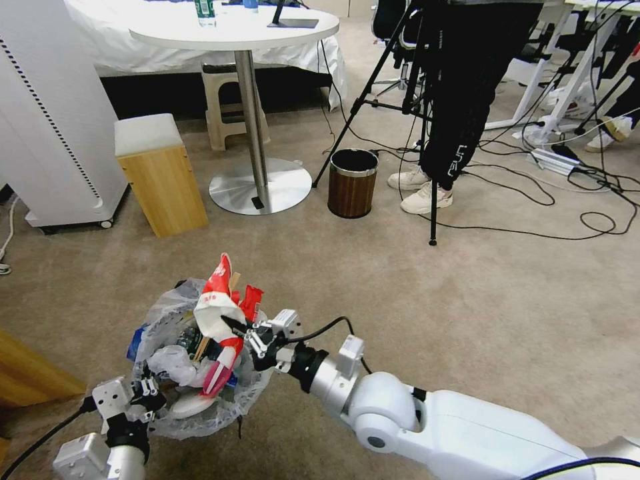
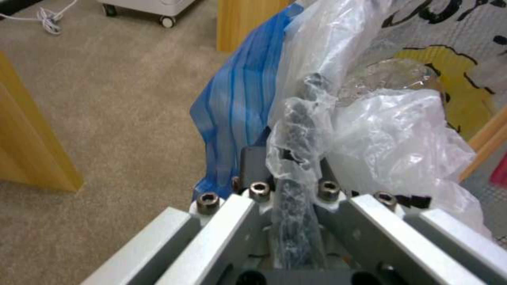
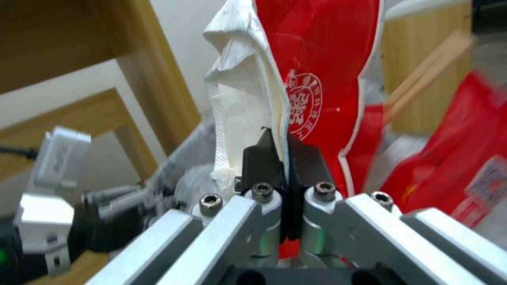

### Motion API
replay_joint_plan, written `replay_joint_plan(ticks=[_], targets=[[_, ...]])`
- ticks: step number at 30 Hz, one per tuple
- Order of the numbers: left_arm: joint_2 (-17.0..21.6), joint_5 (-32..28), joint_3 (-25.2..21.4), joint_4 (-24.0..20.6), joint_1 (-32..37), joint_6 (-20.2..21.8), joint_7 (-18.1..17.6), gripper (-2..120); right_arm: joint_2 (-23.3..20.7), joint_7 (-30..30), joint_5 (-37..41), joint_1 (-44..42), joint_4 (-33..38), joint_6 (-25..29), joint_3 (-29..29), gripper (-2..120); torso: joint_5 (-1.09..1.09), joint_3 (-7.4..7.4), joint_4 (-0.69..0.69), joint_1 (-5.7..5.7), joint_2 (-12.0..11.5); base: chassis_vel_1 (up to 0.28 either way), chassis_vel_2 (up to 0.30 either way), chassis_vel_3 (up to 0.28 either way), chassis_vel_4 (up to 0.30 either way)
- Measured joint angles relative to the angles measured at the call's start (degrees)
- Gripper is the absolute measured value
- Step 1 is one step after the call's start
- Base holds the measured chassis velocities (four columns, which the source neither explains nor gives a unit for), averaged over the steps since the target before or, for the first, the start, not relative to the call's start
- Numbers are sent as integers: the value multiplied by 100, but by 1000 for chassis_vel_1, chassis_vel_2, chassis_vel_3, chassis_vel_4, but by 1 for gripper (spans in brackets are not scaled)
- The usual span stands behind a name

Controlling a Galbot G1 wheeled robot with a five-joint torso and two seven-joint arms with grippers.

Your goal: Pick up the trash bin and place the garbage on the floor into it.

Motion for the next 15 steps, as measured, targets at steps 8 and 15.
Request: replay_joint_plan(ticks=[8, 15], targets=[[4, -39, -23, -14, -37, 11, -1, 0, 267, 220, -37, 187, -295, -106, -467, 0, -1, 0, 0, 0, 0, 0, 0, 0, 0], [25, -96, -27, 29, -84, 48, -17, 0, 430, 494, -107, 279, -472, -369, -700, 0, -1, 0, 0, 0, 0, 0, 0, 0, 0]])
